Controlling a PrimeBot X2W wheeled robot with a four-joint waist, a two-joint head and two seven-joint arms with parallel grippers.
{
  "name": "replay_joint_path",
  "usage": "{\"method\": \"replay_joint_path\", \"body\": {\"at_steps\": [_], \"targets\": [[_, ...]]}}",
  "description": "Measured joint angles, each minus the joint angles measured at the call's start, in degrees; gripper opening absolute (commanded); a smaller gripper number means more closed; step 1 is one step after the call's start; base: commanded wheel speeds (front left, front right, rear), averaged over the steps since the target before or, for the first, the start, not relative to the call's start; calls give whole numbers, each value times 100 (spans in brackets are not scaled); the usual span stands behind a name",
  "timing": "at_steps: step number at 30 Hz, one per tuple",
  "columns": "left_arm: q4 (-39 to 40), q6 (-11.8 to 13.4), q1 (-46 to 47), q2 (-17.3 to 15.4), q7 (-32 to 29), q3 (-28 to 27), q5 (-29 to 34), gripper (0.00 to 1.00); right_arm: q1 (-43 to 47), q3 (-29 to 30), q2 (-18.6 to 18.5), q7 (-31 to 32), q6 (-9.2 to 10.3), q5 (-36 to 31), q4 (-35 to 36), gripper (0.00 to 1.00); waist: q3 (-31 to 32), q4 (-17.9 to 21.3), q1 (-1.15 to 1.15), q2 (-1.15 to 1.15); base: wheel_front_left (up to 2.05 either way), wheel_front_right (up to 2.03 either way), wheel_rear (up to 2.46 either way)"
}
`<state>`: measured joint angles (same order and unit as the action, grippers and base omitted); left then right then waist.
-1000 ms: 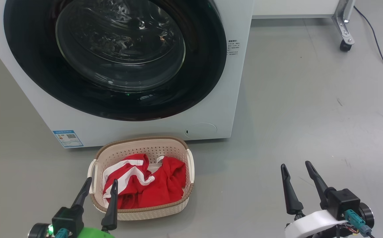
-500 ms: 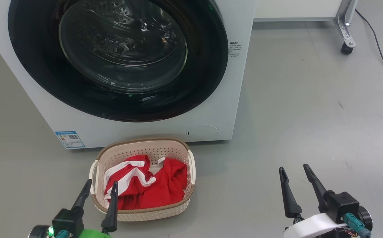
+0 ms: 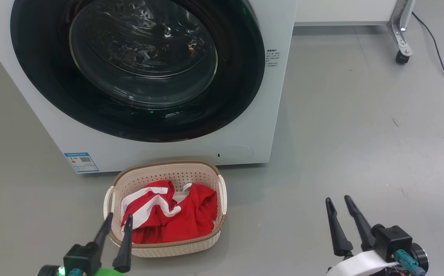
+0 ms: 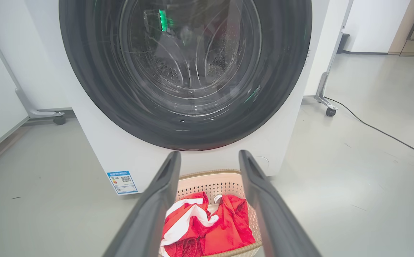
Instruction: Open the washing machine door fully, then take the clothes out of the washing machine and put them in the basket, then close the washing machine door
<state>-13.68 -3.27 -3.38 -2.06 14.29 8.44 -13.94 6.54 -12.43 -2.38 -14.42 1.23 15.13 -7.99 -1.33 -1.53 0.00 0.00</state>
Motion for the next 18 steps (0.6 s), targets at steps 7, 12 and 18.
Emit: {"method": "replay_joint_path", "body": {"at_steps": [7, 12, 18], "targets": [[-267, -5, -119, 64, -13, 51, -36, 0, 142, -26, 30, 7, -7, 9, -258, 0, 1, 2, 0, 0, 0, 0, 0], [-263, -8, -126, 64, -68, 25, -294, 0, 210, -53, 35, 7, -15, 313, -156, 0, 6, 14, 0, 0, 0, 0, 0], [-257, -13, -124, 64, -177, -57, -823, 0, 224, -25, 36, 11, -62, 824, -78, 0, 9, 22, 0, 0, 0, 0, 0]]}}
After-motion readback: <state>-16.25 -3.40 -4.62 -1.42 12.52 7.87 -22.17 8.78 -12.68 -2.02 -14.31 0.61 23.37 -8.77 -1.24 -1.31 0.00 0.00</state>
